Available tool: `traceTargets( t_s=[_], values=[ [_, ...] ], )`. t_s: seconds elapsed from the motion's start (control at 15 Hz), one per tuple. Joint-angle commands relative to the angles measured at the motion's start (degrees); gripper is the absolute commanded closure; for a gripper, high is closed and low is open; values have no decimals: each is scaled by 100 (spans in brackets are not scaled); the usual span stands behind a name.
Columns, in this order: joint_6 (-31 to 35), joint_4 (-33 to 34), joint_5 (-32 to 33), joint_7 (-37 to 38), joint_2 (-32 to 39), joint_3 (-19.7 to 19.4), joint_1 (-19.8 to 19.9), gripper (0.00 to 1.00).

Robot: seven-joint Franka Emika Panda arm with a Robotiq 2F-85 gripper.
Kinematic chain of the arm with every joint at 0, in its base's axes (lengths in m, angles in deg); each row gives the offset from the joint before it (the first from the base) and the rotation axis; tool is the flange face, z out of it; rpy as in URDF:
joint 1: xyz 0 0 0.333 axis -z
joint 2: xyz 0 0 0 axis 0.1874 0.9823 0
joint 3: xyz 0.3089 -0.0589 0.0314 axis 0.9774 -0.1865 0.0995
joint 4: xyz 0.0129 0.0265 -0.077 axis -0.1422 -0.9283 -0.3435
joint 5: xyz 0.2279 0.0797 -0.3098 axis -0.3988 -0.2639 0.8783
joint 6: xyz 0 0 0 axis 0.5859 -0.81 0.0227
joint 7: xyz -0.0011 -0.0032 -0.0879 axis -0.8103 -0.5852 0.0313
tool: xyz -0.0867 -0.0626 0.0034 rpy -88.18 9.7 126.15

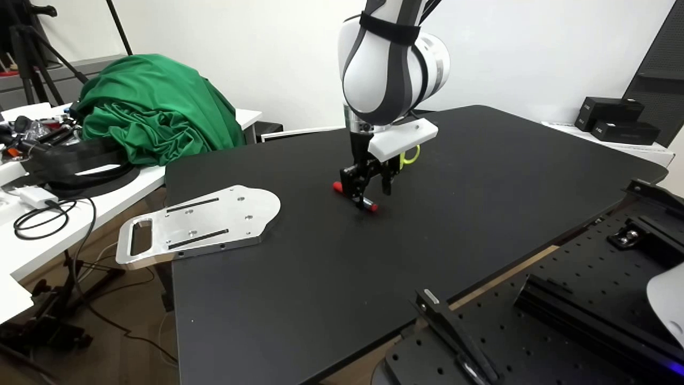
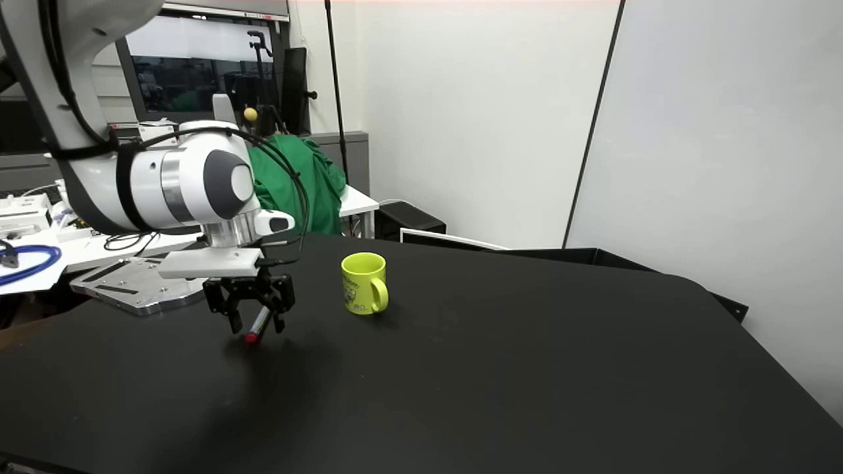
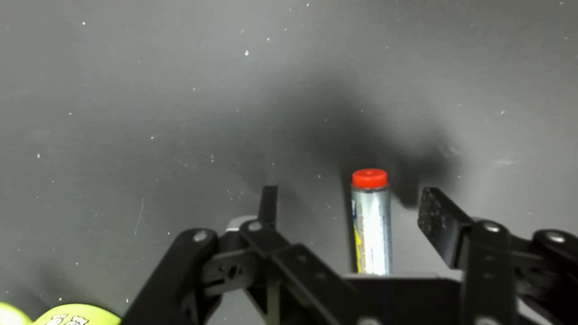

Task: Pick the marker from the cup and put it on the table, then pick it and put it back in the cup

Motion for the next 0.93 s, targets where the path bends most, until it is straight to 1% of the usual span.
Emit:
traceTargets(
  t_s=[0.0, 0.13, 0.27, 0.33, 0.47, 0.53, 0.6, 0.8, 0.87],
  values=[
    [12, 111, -49, 183, 75, -76, -97, 49],
    [5, 125, -69, 174, 73, -62, -82, 63],
    [-35, 144, -88, 179, 79, -62, -69, 75],
    [-88, 161, -120, 147, 80, -29, -22, 83],
    [-184, 192, -214, 152, 76, -19, 37, 95],
    [-212, 192, -252, 145, 64, -12, 82, 99],
    [-228, 194, -282, 158, 63, -31, 91, 94],
    [-497, 277, -402, 87, 47, 43, 265, 94],
    [-706, 378, -464, 20, 27, 109, 372, 94]
  ],
)
